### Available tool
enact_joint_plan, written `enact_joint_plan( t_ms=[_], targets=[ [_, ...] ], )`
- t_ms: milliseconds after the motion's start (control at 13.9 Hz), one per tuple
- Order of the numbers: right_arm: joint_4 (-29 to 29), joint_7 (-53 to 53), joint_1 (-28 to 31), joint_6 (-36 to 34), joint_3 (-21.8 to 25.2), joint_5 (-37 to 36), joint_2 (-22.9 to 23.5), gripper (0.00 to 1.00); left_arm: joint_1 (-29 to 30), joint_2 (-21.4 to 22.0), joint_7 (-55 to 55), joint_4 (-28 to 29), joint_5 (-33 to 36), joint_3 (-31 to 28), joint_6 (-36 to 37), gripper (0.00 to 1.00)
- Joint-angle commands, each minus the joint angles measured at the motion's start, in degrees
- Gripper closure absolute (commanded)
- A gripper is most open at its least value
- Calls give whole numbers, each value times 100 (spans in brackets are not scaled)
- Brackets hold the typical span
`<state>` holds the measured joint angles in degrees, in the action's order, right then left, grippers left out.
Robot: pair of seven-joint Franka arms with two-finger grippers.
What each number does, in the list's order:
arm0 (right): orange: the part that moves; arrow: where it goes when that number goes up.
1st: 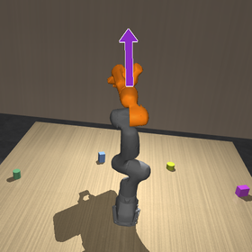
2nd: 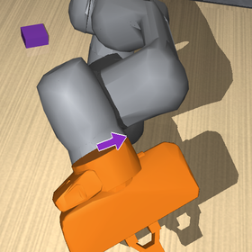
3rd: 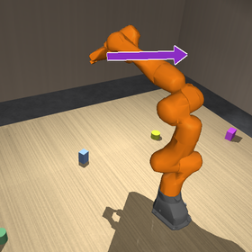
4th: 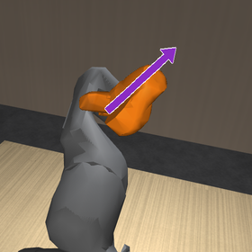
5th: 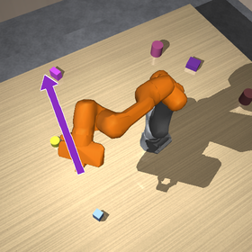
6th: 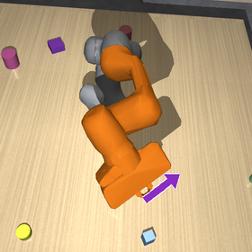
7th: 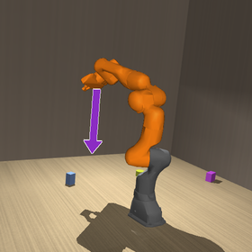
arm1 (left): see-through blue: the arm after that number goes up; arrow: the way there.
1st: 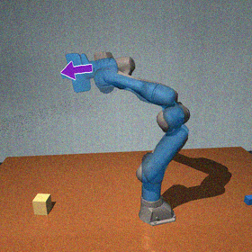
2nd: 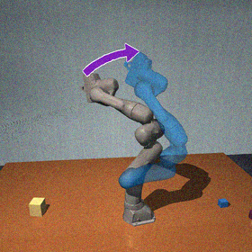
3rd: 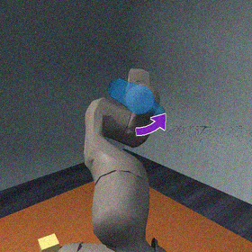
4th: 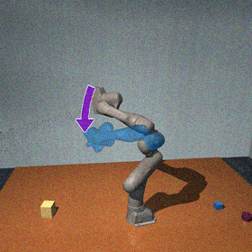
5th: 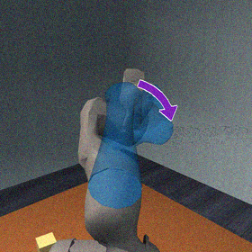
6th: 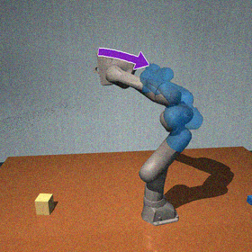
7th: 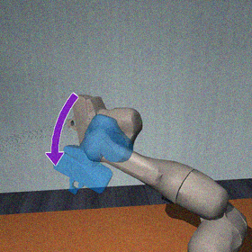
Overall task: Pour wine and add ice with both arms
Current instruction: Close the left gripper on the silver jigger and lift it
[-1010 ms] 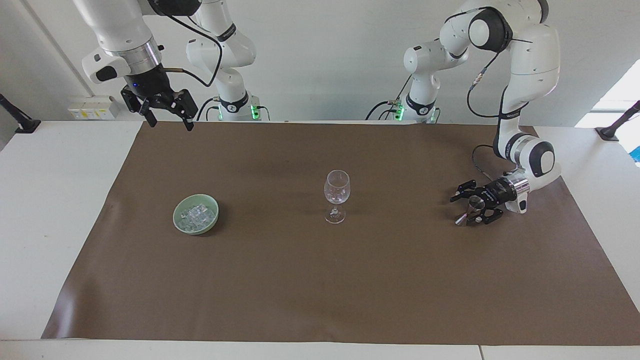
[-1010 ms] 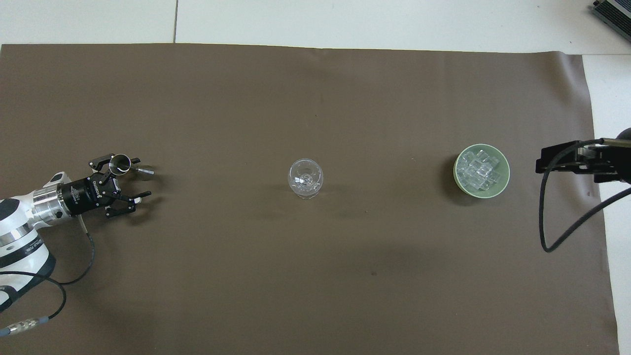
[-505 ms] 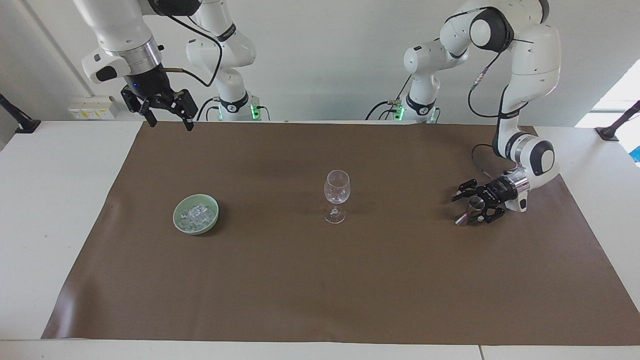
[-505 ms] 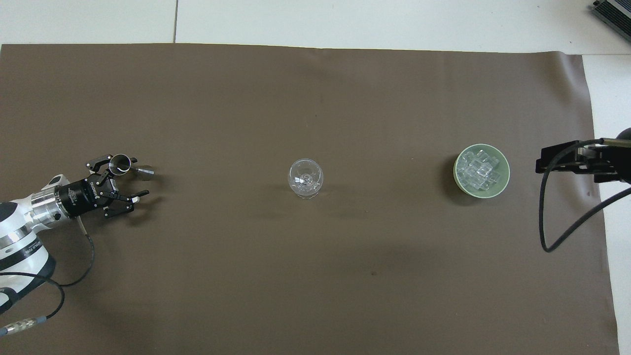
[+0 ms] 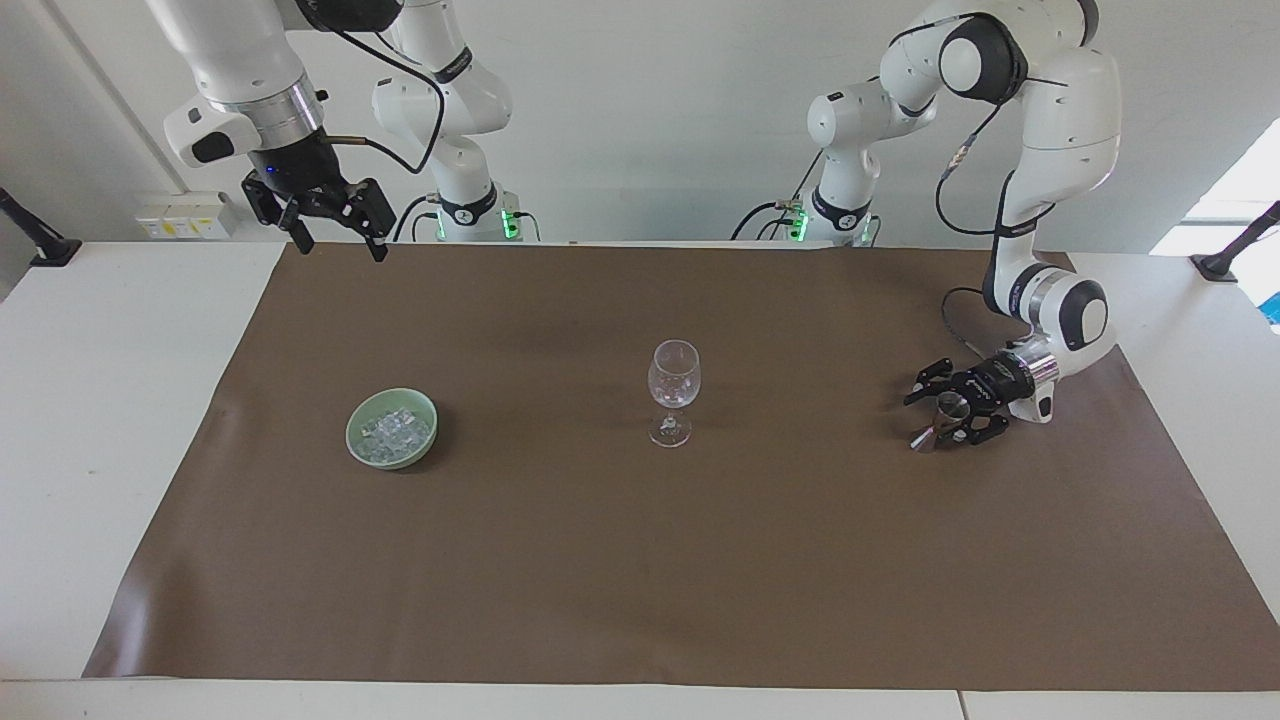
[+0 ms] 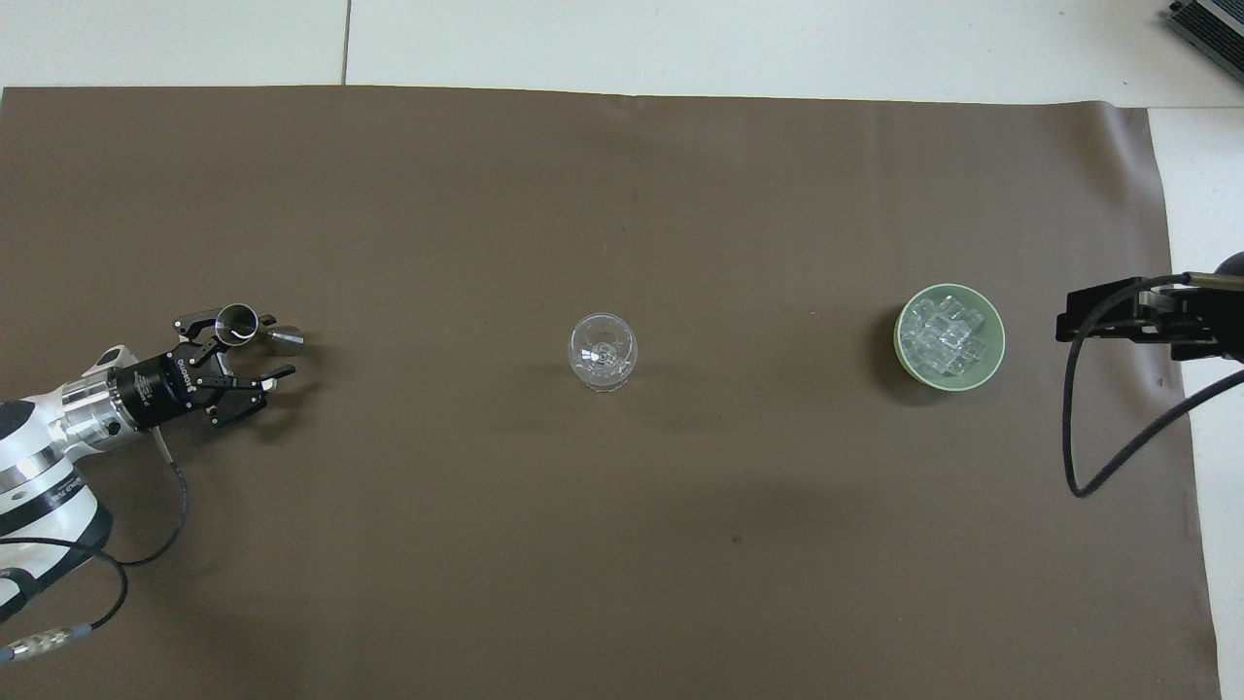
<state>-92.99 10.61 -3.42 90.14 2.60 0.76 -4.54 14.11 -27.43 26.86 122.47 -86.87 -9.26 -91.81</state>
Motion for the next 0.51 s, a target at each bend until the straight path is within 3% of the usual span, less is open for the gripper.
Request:
enact_joint_plan(
  t_ms=[0,72,433],
  targets=[
    [-131,-103,26,-14,-23,3,-126,0,40,106,-40,242,-129,-6,67,85],
    [-131,-112,26,-14,-23,3,-126,0,40,115,-40,277,-129,-6,58,100],
    [-131,-112,26,-14,-23,3,-126,0,40,123,126,286,-208,-15,40,100]
  ],
)
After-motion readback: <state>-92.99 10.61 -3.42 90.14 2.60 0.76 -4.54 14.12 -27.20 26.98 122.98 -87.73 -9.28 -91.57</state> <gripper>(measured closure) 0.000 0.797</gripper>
